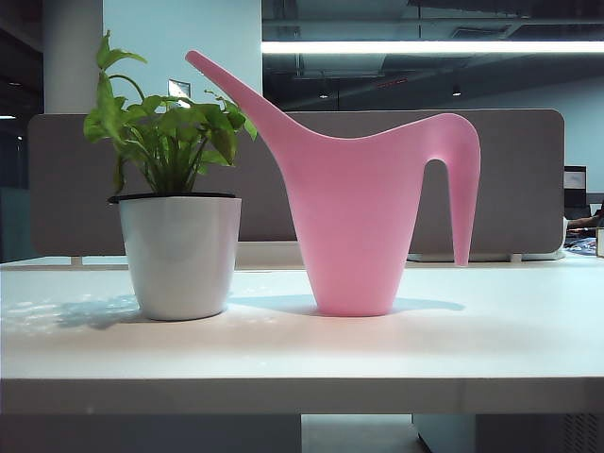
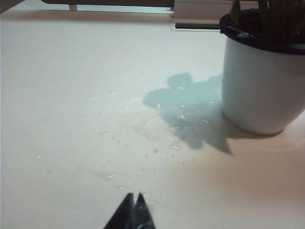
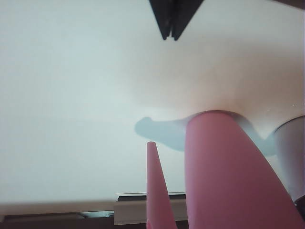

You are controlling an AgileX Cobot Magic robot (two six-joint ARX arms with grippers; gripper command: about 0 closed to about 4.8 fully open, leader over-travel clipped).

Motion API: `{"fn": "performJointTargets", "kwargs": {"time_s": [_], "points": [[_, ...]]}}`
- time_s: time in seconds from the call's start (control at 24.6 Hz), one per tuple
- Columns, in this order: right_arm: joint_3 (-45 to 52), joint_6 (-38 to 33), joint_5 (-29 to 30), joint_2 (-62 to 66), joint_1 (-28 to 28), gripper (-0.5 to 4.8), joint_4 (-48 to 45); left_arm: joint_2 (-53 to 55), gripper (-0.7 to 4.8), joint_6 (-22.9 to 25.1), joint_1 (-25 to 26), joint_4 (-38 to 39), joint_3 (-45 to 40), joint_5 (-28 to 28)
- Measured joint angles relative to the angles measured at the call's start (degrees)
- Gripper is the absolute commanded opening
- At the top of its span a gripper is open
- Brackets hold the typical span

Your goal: Pick up the watering can from the table, water the potted plant, and put the can back.

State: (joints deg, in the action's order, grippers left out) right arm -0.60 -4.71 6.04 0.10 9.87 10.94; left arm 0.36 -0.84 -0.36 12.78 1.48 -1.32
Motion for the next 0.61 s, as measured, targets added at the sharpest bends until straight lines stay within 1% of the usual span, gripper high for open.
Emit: {"fn": "performJointTargets", "kwargs": {"time_s": [0.2,0.28,0.37,0.49,0.53,0.57,0.61], "points": [[-0.2,-0.07,-0.04,0.0,0.0,-0.03,-1.03,0.59,0.03,-0.02,-0.5,0.17,0.13,0.02],[-1.57,-1.07,-1.62,0.0,0.02,-0.03,-0.96,3.32,0.03,-0.02,-1.88,2.73,1.7,0.02],[-4.04,-4.09,-4.15,0.0,0.02,-0.03,-1.14,6.34,0.03,0.0,-4.02,6.27,4.85,0.07],[-8.59,-10.43,-7.06,0.04,0.0,-0.03,-1.86,11.52,0.03,0.0,-8.52,9.22,9.99,0.07],[-11.52,-12.15,-7.06,0.13,0.02,-0.03,-2.03,15.98,0.03,0.0,-12.26,11.06,13.14,0.07],[-12.79,-12.46,-6.69,0.2,0.09,-0.02,-1.99,17.88,0.03,0.0,-14.01,11.61,14.4,0.04],[-16.04,-12.68,-5.64,0.42,0.13,-0.02,-0.66,22.03,0.03,0.0,-17.59,12.2,17.35,0.04]]}}
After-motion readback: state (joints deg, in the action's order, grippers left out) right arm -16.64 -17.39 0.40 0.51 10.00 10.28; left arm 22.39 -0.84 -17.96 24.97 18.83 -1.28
